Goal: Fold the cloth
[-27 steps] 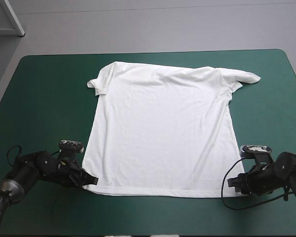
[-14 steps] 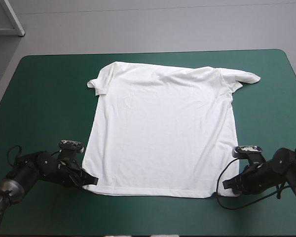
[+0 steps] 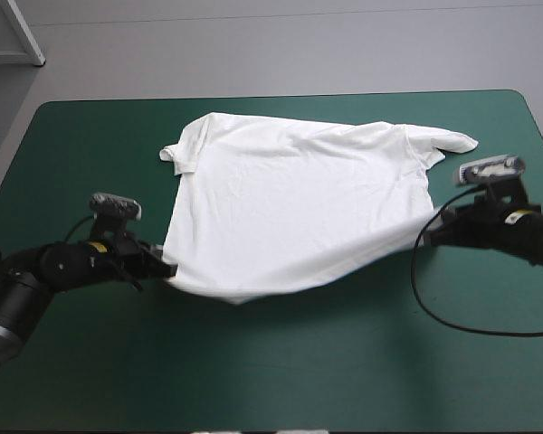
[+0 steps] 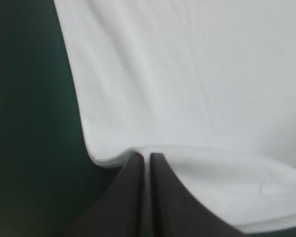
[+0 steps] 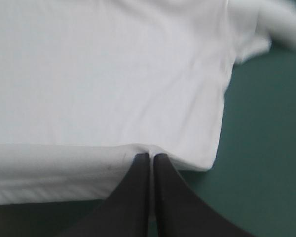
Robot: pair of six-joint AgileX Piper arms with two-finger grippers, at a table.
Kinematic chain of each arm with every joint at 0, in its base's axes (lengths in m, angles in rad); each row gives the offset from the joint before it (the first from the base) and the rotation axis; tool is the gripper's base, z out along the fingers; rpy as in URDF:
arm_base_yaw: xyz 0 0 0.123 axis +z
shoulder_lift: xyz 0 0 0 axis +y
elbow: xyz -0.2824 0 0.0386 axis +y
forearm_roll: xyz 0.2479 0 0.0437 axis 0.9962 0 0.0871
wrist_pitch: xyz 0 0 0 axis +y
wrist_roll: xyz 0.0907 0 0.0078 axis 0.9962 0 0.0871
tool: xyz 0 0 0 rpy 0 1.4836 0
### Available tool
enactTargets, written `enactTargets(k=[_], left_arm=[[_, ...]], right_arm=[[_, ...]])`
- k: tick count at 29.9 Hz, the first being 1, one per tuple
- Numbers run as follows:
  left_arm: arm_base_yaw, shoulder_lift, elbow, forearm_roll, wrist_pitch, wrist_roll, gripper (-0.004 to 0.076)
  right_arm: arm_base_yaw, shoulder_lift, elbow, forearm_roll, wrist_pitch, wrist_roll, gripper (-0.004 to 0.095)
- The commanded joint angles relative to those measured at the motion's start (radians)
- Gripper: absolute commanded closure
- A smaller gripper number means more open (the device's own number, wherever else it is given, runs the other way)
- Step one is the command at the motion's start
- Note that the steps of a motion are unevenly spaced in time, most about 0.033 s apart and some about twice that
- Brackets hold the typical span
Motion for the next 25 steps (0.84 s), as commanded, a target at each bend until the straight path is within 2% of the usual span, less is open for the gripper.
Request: enactTargets(k=[1,3,6,11,17,25], left_arm=[[-0.003,-0.025,-0.219,-0.023,-0.134,-0.001,0.0705],[-0.003,-0.018,-0.349,0.000,-0.180,0.016,0.0705],[-0.003,-0.004,-0.529,0.007,-0.242,0.063,0.0705],[-0.003,0.032,-0.777,0.026,-0.319,0.076,0.0705],[-0.003,0.083,-1.033,0.021,-0.342,0.147,0.0705],[-0.003,0.089,-1.243,0.021,-0.362,0.237,0.0705]], right_arm=[[-0.002,0.005,-0.233,0.128,-0.096,-0.085,0.0921],[-0.002,0.023,-0.364,0.170,-0.098,-0.143,0.0921],[-0.002,0.049,-0.541,0.196,-0.118,-0.145,0.0921],[-0.002,0.088,-0.792,0.196,-0.222,-0.187,0.0921],[-0.002,0.113,-1.060,0.192,-0.324,-0.270,0.0922],[-0.002,0.115,-1.236,0.192,-0.403,-0.319,0.0922]])
